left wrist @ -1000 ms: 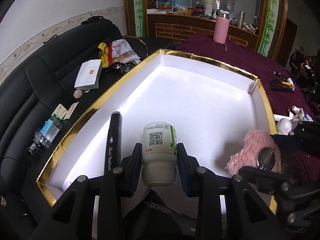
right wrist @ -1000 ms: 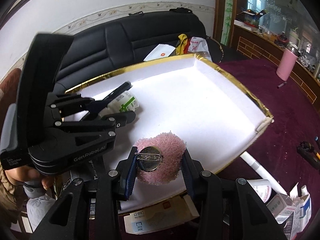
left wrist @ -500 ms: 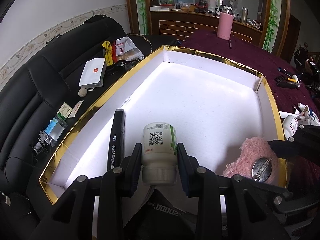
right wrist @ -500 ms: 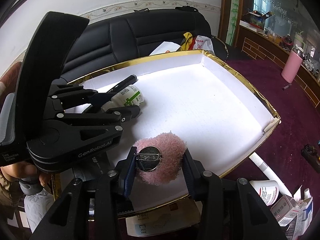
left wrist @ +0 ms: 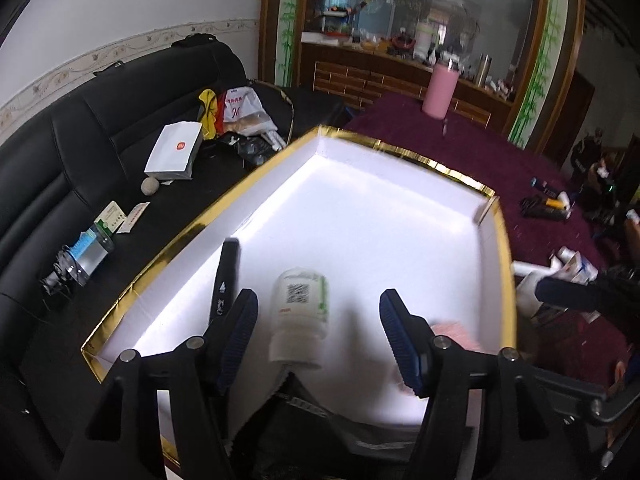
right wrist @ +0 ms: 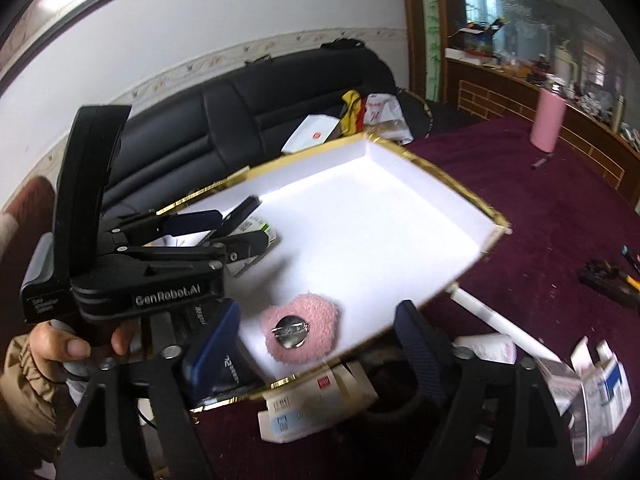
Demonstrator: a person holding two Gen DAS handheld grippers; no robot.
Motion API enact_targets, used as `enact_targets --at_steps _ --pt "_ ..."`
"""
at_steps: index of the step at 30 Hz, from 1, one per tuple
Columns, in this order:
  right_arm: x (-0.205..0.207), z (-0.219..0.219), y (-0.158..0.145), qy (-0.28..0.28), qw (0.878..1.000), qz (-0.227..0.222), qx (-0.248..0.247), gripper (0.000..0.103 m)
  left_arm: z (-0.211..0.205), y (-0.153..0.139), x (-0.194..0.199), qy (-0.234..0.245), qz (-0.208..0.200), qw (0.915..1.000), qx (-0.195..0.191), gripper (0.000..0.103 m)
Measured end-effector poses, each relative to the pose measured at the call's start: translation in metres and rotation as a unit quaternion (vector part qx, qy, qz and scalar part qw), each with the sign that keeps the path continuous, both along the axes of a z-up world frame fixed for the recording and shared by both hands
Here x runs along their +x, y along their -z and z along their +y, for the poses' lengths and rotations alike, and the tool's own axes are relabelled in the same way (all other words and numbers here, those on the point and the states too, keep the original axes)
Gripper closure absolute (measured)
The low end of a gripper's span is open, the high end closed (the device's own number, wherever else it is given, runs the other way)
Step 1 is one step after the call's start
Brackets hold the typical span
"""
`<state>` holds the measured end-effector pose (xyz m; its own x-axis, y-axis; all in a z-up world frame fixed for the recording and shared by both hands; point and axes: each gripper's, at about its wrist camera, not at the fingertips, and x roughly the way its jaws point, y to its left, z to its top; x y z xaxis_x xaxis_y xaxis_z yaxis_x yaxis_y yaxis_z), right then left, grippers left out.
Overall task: Organize objects
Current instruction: 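Release the pom-pom from the right gripper while the left gripper releases the bottle into the box, then withdraw both grippers from the box toward the items on the table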
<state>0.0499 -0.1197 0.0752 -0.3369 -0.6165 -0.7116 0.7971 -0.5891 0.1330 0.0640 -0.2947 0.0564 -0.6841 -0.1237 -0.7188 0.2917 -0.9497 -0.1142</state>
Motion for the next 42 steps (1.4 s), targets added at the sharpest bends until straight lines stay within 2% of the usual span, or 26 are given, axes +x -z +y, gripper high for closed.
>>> enact_targets --at_steps 4,12,18,25,33,38,41,42 --pt "0.004 0.024 -0.009 0.015 1.0 -0.006 -0.021 0.009 0.01 -0.015 0.006 0.001 0.027 0.9996 0.005 0.034" --pt "0.016 0.069 -0.018 0.036 0.999 0.0 -0.034 0.006 0.051 -0.034 0.002 0.041 0.038 0.9983 -0.016 0.034" --pt "0.026 0.113 -0.014 0.065 0.998 -0.004 -0.025 0.001 0.087 -0.04 -0.004 0.078 0.038 0.9959 -0.024 0.034" --pt "0.037 0.164 -0.007 0.113 0.994 -0.006 -0.006 0.0 0.129 -0.036 -0.008 0.127 0.028 0.991 -0.032 0.033" --pt "0.044 0.234 0.005 0.194 0.981 -0.016 0.023 0.0 0.166 -0.032 -0.009 0.18 0.02 0.9828 -0.036 0.034" --pt "0.046 0.262 0.014 0.229 0.972 -0.035 0.02 0.0 0.187 -0.014 -0.014 0.223 -0.006 0.9739 -0.041 0.034" --pt "0.046 0.269 0.016 0.239 0.97 -0.041 0.011 0.0 0.207 0.0 -0.021 0.267 -0.03 0.9611 -0.065 0.034" --pt "0.047 0.27 0.016 0.24 0.97 -0.042 0.008 0.0 0.216 0.005 -0.024 0.287 -0.039 0.9537 -0.079 0.034"
